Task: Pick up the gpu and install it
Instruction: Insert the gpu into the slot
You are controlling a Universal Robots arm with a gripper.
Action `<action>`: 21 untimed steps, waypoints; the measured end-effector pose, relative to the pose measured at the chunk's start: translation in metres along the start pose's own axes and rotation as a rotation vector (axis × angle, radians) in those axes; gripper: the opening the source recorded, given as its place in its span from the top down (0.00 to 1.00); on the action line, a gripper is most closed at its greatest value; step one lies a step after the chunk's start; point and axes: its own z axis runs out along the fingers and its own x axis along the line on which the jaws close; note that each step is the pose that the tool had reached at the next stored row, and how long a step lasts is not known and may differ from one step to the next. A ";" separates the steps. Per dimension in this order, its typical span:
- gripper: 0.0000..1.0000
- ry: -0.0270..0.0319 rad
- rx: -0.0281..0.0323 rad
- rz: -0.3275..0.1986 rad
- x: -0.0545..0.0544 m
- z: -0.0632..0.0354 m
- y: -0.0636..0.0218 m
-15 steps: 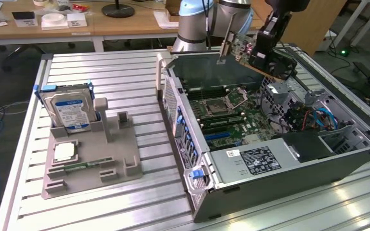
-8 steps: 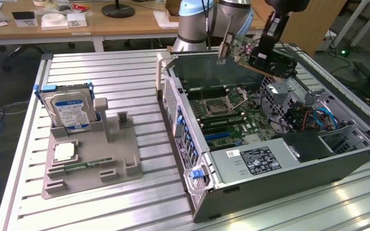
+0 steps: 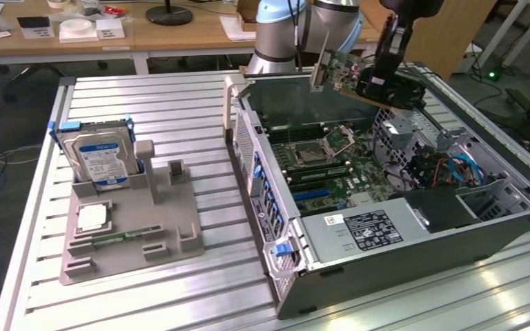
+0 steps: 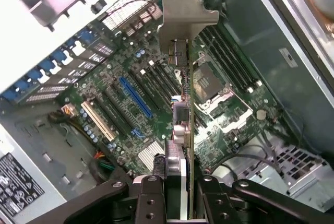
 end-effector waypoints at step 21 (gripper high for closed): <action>0.72 -0.0041 -0.0046 -0.338 0.000 0.0015 -0.0001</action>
